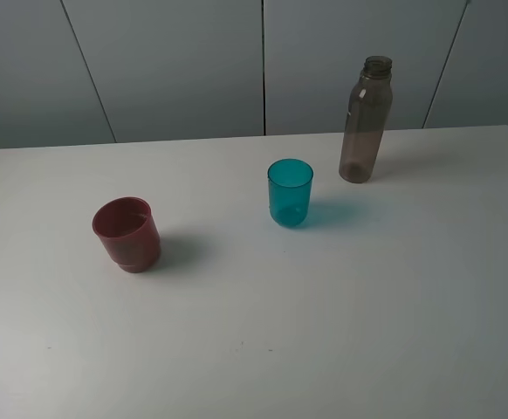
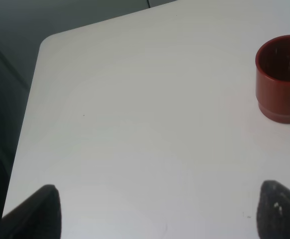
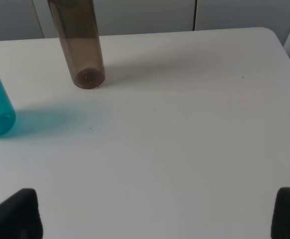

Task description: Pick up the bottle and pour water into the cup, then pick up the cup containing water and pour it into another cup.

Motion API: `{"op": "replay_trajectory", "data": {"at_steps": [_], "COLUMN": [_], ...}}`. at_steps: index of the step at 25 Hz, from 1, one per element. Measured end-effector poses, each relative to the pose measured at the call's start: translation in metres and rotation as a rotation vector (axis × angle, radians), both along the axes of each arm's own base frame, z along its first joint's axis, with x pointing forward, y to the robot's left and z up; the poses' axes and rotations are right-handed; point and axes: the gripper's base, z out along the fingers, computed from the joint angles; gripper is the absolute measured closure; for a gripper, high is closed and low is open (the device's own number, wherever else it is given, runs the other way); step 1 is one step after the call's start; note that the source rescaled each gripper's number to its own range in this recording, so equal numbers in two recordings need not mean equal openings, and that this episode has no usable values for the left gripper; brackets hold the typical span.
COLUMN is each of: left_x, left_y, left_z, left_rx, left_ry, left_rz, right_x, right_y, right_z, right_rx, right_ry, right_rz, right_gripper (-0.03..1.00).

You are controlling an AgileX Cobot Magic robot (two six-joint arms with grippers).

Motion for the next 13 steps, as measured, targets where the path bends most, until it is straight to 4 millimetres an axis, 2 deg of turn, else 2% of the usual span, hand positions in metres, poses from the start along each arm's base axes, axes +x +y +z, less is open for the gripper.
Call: {"op": "replay_trajectory", "data": {"at_steps": [13], "left_x": [0.0], "left_y": [0.0], "left_z": [0.0], "left_rx": [0.0], "left_ry": [0.0], "left_rz": [0.0], "right_x": [0.0], "right_y": [0.0], "right_z": [0.0], "right_rx": [0.0], "right_ry": [0.0], "right_rz": [0.0], "right_gripper": [-0.03]}}
